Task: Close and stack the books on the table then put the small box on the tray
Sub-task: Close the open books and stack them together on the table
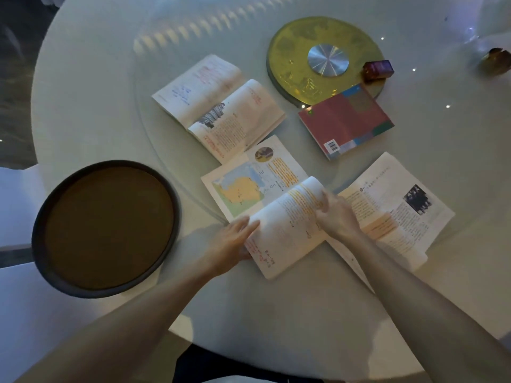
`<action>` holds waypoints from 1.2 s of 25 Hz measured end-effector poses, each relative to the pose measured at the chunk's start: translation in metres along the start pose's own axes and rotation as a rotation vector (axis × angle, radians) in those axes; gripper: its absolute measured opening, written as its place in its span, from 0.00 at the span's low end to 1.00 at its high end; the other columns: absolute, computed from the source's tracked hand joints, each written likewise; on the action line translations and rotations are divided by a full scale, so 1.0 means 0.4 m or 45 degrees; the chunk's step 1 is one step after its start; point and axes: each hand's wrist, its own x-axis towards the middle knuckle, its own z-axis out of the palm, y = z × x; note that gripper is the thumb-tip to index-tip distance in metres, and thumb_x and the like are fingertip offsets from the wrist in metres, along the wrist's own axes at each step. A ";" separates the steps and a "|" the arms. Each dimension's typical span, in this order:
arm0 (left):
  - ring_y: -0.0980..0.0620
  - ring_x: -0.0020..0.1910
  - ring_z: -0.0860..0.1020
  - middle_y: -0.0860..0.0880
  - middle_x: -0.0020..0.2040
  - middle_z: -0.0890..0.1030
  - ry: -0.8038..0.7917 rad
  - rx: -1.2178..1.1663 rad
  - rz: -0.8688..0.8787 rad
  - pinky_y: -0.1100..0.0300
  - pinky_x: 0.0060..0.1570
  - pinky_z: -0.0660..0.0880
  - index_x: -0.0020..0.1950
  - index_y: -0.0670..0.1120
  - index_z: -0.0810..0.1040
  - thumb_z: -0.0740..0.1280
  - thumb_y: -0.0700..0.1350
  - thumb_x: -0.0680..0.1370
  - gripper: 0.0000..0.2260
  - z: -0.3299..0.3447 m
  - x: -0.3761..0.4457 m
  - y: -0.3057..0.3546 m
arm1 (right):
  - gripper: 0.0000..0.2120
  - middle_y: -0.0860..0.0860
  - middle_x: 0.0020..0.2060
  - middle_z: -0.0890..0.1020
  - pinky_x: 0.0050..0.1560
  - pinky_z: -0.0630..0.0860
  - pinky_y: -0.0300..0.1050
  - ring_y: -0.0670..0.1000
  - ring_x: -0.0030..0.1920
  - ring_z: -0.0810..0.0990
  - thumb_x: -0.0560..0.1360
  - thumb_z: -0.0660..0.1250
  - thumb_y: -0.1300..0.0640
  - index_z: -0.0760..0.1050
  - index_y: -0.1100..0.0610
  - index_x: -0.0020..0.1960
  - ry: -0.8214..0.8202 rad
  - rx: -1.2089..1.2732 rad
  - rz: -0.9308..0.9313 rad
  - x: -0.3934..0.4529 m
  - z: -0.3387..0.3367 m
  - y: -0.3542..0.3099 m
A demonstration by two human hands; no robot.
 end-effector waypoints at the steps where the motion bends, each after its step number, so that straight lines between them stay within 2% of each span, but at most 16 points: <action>1: 0.37 0.66 0.77 0.38 0.70 0.75 0.022 -0.082 0.031 0.41 0.59 0.78 0.74 0.48 0.65 0.77 0.53 0.71 0.36 -0.005 -0.003 -0.007 | 0.28 0.58 0.68 0.76 0.67 0.72 0.58 0.62 0.69 0.72 0.76 0.65 0.53 0.69 0.54 0.76 0.034 -0.028 0.023 0.007 -0.016 0.000; 3: 0.44 0.63 0.80 0.44 0.68 0.79 0.006 -0.178 0.037 0.48 0.59 0.79 0.72 0.48 0.72 0.73 0.55 0.75 0.27 -0.029 -0.019 -0.008 | 0.22 0.57 0.62 0.80 0.62 0.74 0.56 0.61 0.64 0.75 0.76 0.64 0.53 0.76 0.54 0.69 0.111 0.026 0.049 0.023 -0.055 0.000; 5: 0.50 0.59 0.82 0.52 0.66 0.81 -0.037 -0.251 -0.092 0.61 0.55 0.77 0.71 0.52 0.76 0.68 0.51 0.80 0.19 -0.055 -0.033 -0.004 | 0.15 0.55 0.56 0.83 0.55 0.74 0.51 0.58 0.57 0.79 0.76 0.64 0.55 0.82 0.56 0.60 0.087 0.244 0.097 0.047 -0.101 0.001; 6: 0.52 0.56 0.82 0.54 0.64 0.82 -0.035 -0.277 -0.202 0.64 0.51 0.75 0.71 0.52 0.77 0.64 0.49 0.82 0.16 -0.061 -0.038 -0.004 | 0.13 0.54 0.52 0.84 0.50 0.74 0.49 0.57 0.53 0.80 0.76 0.65 0.57 0.83 0.59 0.56 0.048 0.363 0.122 0.062 -0.119 0.004; 7: 0.53 0.52 0.83 0.54 0.60 0.83 -0.008 -0.332 -0.325 0.65 0.48 0.75 0.70 0.52 0.78 0.61 0.48 0.84 0.15 -0.064 -0.041 -0.003 | 0.11 0.55 0.49 0.84 0.45 0.73 0.48 0.57 0.48 0.80 0.76 0.65 0.59 0.84 0.61 0.53 -0.004 0.478 0.143 0.076 -0.135 0.004; 9: 0.55 0.43 0.84 0.52 0.52 0.86 0.114 -0.530 -0.539 0.62 0.45 0.78 0.64 0.49 0.81 0.59 0.48 0.85 0.14 -0.064 -0.036 -0.001 | 0.11 0.58 0.47 0.84 0.38 0.74 0.46 0.55 0.40 0.79 0.77 0.65 0.63 0.84 0.65 0.52 -0.136 0.714 0.168 0.094 -0.154 -0.006; 11: 0.54 0.40 0.84 0.51 0.47 0.85 0.190 -0.702 -0.646 0.59 0.43 0.80 0.57 0.48 0.82 0.58 0.50 0.85 0.13 -0.061 -0.022 -0.004 | 0.13 0.61 0.47 0.83 0.38 0.77 0.46 0.53 0.36 0.79 0.80 0.64 0.59 0.84 0.65 0.56 -0.245 0.941 0.147 0.100 -0.156 -0.030; 13: 0.53 0.38 0.84 0.51 0.45 0.85 0.209 -0.782 -0.709 0.62 0.39 0.79 0.55 0.49 0.80 0.58 0.49 0.85 0.11 -0.056 -0.004 -0.009 | 0.17 0.60 0.48 0.83 0.43 0.78 0.48 0.54 0.39 0.81 0.84 0.60 0.52 0.82 0.61 0.60 -0.272 1.051 0.140 0.110 -0.139 -0.057; 14: 0.52 0.38 0.84 0.50 0.45 0.85 0.223 -0.792 -0.749 0.60 0.39 0.79 0.56 0.49 0.79 0.59 0.48 0.85 0.10 -0.056 0.006 -0.010 | 0.18 0.59 0.50 0.83 0.46 0.79 0.49 0.54 0.43 0.81 0.85 0.58 0.49 0.81 0.59 0.61 -0.268 1.050 0.143 0.116 -0.126 -0.071; 16: 0.52 0.40 0.84 0.48 0.47 0.85 0.266 -0.790 -0.824 0.55 0.41 0.82 0.59 0.48 0.79 0.62 0.46 0.83 0.08 -0.053 0.024 -0.014 | 0.14 0.56 0.55 0.81 0.55 0.78 0.53 0.54 0.53 0.79 0.85 0.59 0.50 0.80 0.54 0.62 -0.240 0.952 0.143 0.129 -0.098 -0.097; 17: 0.52 0.42 0.83 0.48 0.48 0.85 0.279 -0.767 -0.842 0.56 0.40 0.81 0.60 0.47 0.78 0.64 0.45 0.82 0.08 -0.046 0.031 -0.022 | 0.13 0.55 0.60 0.80 0.59 0.76 0.54 0.54 0.58 0.78 0.84 0.60 0.51 0.79 0.52 0.64 -0.228 0.863 0.135 0.137 -0.084 -0.105; 19: 0.56 0.45 0.81 0.51 0.51 0.83 0.266 -0.703 -0.865 0.65 0.38 0.76 0.61 0.48 0.76 0.67 0.45 0.79 0.10 -0.042 0.041 -0.027 | 0.20 0.55 0.70 0.76 0.63 0.73 0.51 0.55 0.68 0.75 0.83 0.64 0.52 0.73 0.50 0.75 -0.245 0.734 0.102 0.152 -0.056 -0.116; 21: 0.55 0.49 0.81 0.50 0.55 0.81 0.298 -0.697 -0.888 0.68 0.39 0.75 0.62 0.48 0.76 0.68 0.46 0.78 0.13 -0.030 0.049 -0.035 | 0.28 0.55 0.77 0.70 0.67 0.71 0.51 0.56 0.74 0.71 0.82 0.65 0.53 0.64 0.49 0.80 -0.253 0.702 0.072 0.159 -0.040 -0.125; 24: 0.51 0.55 0.79 0.46 0.60 0.77 0.365 -0.740 -0.956 0.57 0.49 0.81 0.64 0.45 0.74 0.69 0.44 0.76 0.16 -0.024 0.059 -0.029 | 0.32 0.53 0.78 0.69 0.70 0.72 0.53 0.55 0.74 0.71 0.80 0.68 0.53 0.61 0.50 0.82 -0.264 0.644 0.070 0.177 -0.015 -0.122; 27: 0.50 0.60 0.76 0.47 0.62 0.72 0.481 -0.841 -1.089 0.50 0.60 0.79 0.65 0.44 0.69 0.71 0.43 0.75 0.20 -0.018 0.065 -0.016 | 0.35 0.56 0.77 0.70 0.71 0.72 0.56 0.58 0.74 0.72 0.79 0.68 0.51 0.60 0.55 0.82 -0.239 0.443 0.065 0.171 -0.002 -0.125; 30: 0.47 0.58 0.76 0.45 0.61 0.74 0.529 -0.851 -1.284 0.47 0.58 0.79 0.63 0.43 0.68 0.74 0.46 0.74 0.22 -0.028 0.053 -0.029 | 0.28 0.59 0.69 0.76 0.62 0.74 0.50 0.60 0.69 0.76 0.80 0.67 0.54 0.65 0.62 0.77 -0.225 0.298 0.133 0.149 0.020 -0.120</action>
